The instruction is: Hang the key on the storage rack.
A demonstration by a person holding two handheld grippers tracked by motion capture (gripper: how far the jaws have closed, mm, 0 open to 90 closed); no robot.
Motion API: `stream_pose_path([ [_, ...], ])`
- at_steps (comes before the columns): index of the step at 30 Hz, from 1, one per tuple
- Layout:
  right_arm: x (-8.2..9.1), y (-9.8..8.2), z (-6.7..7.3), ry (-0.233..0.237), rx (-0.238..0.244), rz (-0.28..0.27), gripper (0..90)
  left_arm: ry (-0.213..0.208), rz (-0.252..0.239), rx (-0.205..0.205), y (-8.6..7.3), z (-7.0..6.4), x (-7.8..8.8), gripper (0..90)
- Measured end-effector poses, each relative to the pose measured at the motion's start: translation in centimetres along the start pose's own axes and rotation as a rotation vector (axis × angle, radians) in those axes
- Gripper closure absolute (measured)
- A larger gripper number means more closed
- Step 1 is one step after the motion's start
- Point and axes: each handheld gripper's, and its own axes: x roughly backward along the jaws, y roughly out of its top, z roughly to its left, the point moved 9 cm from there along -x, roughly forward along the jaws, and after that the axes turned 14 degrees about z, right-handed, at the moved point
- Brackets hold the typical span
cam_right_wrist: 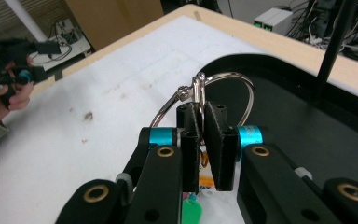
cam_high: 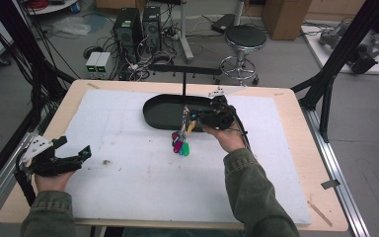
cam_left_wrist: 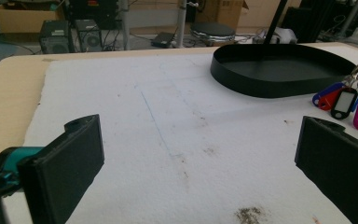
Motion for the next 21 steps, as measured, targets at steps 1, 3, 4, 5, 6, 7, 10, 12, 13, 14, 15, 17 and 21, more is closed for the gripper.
stream_pose_path([
  [1, 0.2, 0.2, 0.0, -0.001, -0.002, -0.005, 84.4, 0.0, 0.0, 0.0, 0.0, 0.0, 0.0, 1.7],
  [3, 0.6, 0.7, 0.1, -0.004, -0.004, -0.02, 84.4, 0.0, 0.0, 0.0, 0.0, 0.0, 0.0, 1.7],
  [4, 0.8, 1.0, 0.1, -0.003, -0.002, -0.028, 84.4, 0.001, -0.001, 0.002, 0.0, 0.0, 0.0, 1.7],
  [5, 1.3, 1.5, 0.2, -0.001, -0.005, -0.047, 84.4, 0.0, -0.002, 0.003, 0.0, 0.0, 0.0, 1.7],
  [6, 1.5, 1.7, 0.2, -0.002, -0.002, -0.052, 84.4, -0.001, -0.001, 0.002, 0.0, 0.0, 0.0, 1.7],
  [7, 1.7, 1.8, 0.2, -0.008, -0.002, -0.055, 84.3, -0.002, 0.0, 0.002, 0.0, 0.0, 0.0, 1.7],
  [10, 2.1, 2.3, 0.1, -0.011, 0.0, -0.066, 84.3, -0.002, 0.001, 0.001, 0.0, 0.0, 0.0, 1.7],
  [12, 2.4, 2.7, 0.0, -0.015, 0.0, -0.073, 84.4, -0.002, -0.003, 0.004, 0.0, 0.0, 0.0, 1.7],
  [13, 2.6, 2.9, 0.0, -0.019, -0.001, -0.079, 84.3, -0.002, -0.003, 0.004, 0.0, 0.0, 0.0, 1.7],
  [14, 2.7, 3.1, 0.0, -0.017, -0.004, -0.083, 84.3, -0.002, -0.003, 0.004, 0.0, 0.0, 0.0, 1.7],
  [15, 2.8, 3.2, -0.1, -0.02, -0.005, -0.086, 84.3, 0.0, -0.001, 0.005, 0.0, 0.1, 0.0, 1.7],
  [17, 3.1, 3.5, -0.2, -0.025, -0.006, -0.095, 84.3, -0.001, -0.001, 0.004, 0.0, 0.1, 0.0, 1.7],
  [21, 3.2, 4.0, -0.6, -0.032, -0.017, -0.101, 84.3, -0.001, 0.0, 0.001, 0.0, 0.1, 0.0, 1.7],
])
